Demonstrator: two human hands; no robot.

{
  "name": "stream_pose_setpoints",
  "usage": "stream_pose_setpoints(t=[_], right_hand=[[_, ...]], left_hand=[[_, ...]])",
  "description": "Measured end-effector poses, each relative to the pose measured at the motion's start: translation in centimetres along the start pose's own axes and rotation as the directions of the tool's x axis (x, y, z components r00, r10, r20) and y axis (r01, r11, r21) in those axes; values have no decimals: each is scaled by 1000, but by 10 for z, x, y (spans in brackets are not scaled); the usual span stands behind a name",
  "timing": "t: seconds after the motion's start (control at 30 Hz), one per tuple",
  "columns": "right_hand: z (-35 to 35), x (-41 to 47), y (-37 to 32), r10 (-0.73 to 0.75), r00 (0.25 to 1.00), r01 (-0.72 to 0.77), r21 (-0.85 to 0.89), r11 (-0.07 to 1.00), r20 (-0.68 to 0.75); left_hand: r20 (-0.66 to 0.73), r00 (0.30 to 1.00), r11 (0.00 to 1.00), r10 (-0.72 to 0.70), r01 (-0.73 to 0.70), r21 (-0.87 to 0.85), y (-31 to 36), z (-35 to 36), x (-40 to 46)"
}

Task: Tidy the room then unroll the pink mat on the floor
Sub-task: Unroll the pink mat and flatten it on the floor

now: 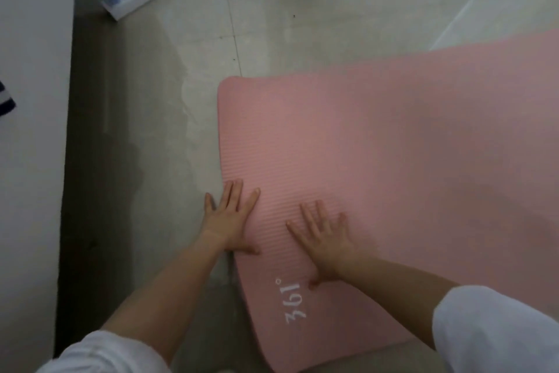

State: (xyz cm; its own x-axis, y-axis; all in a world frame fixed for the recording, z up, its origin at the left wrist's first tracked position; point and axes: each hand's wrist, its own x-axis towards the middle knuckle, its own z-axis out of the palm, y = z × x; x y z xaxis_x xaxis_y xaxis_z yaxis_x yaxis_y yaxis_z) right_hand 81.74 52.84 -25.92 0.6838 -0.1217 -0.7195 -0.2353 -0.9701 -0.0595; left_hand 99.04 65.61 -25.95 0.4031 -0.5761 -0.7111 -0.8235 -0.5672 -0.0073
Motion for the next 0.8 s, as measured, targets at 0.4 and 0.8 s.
stream_pose_setpoints(t=[0.4, 0.8], right_hand=[[63, -22, -48, -236, 950, 232, -42, 972, -204], [117, -29, -104, -476, 809, 452, -152, 879, -345]], left_hand=[[-176, 980, 993, 94, -105, -59, -21, 25, 6], [-359, 933, 992, 7, -53, -117, -5, 25, 16]])
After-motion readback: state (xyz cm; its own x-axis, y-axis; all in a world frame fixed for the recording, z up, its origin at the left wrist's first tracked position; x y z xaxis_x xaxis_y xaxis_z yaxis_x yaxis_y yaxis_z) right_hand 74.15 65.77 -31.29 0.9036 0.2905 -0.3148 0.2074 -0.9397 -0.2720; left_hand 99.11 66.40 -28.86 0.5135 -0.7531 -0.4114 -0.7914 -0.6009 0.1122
